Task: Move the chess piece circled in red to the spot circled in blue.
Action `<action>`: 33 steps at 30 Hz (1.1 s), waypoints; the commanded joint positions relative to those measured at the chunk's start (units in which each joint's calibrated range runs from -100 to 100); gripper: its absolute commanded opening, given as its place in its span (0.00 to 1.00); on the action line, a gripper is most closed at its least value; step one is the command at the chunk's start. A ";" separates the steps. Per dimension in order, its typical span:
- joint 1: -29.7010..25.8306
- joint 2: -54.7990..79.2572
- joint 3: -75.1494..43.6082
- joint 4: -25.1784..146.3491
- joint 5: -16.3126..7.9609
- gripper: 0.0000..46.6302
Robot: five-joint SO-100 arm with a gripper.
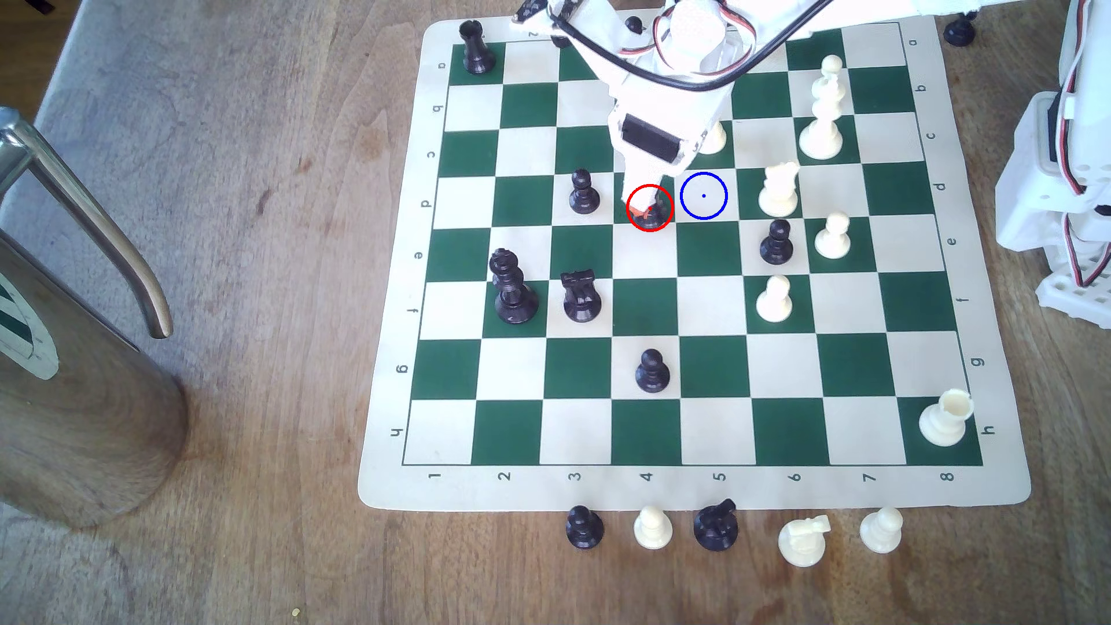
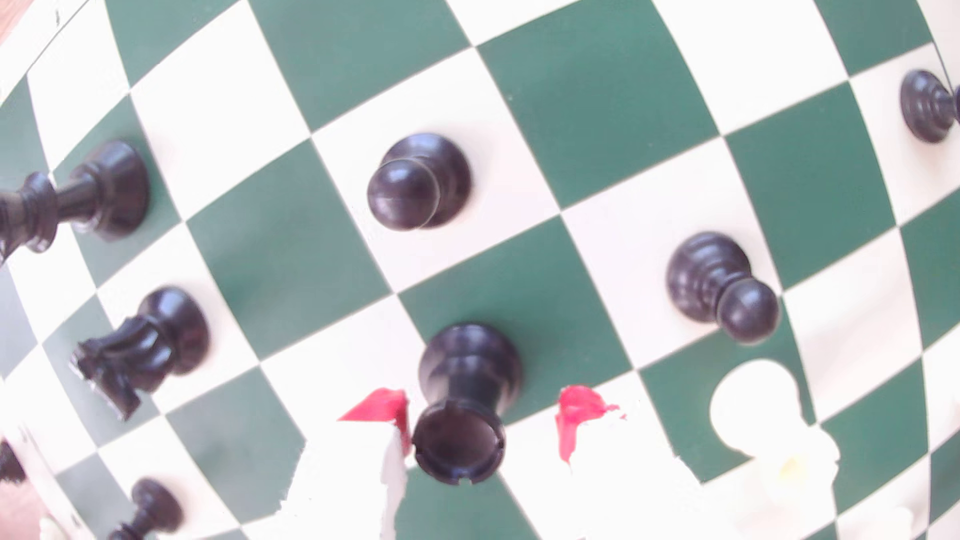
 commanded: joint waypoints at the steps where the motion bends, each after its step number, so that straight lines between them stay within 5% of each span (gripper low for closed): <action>1: -0.52 -0.96 -4.35 -1.06 -0.10 0.33; 13: -2.01 -1.05 -3.99 -1.06 -0.34 0.33; 17: -2.09 -0.96 -3.90 -0.98 -0.24 0.27; 24: -2.32 -0.88 -3.81 -0.73 -0.15 0.01; 33: -2.16 -3.59 -3.99 -0.41 -0.20 0.00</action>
